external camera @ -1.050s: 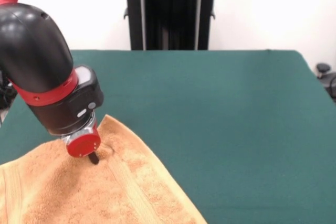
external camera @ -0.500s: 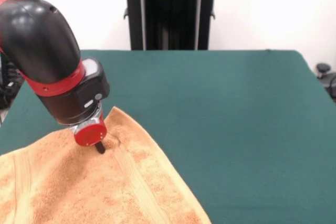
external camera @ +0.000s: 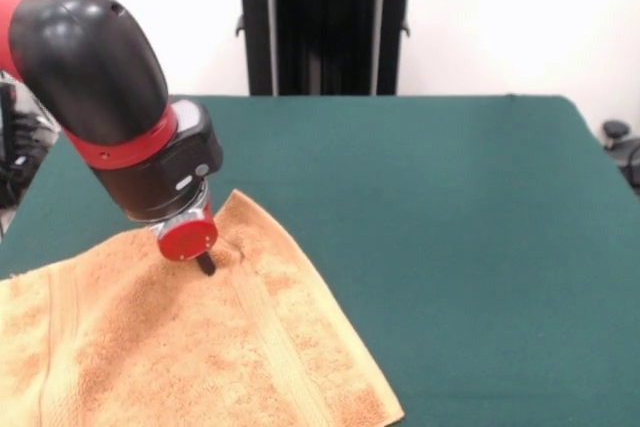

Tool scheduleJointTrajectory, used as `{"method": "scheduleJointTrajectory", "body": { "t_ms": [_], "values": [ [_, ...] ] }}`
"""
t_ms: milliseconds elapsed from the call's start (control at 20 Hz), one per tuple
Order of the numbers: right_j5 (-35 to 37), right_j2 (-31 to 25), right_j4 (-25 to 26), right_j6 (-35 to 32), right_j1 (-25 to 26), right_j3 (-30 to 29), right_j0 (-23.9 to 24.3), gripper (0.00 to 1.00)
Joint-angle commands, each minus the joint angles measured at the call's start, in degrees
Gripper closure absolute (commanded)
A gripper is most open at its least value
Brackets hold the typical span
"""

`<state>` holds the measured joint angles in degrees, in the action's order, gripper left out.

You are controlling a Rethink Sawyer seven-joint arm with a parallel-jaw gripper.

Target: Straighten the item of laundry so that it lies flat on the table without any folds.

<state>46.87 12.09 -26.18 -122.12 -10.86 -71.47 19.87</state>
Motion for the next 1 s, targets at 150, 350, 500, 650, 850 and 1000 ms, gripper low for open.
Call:
{"method": "scheduleJointTrajectory", "body": {
  "t_ms": [150,350,500,650,850,1000],
  "values": [
    [-4.49,-8.86,-3.49,-10.08,-0.78,-16.27,-3.31,1.0],
    [-6.48,-8.97,-4.02,-11.42,-1.9,-18.4,-4.07,1.0],
    [-7.86,-9.17,-4.67,-11.99,-2.57,-19.92,-4.57,1.0],
    [-8.77,-9.14,-5.37,-12.31,-2.93,-20.88,-5.06,1.0],
    [-9.38,-9.01,-5.96,-12.42,-4.1,-22.76,-5.67,1.0],
    [-9.84,-8.93,-6.4,-12.68,-4.84,-24.06,-6.23,1.0]
  ]
}}
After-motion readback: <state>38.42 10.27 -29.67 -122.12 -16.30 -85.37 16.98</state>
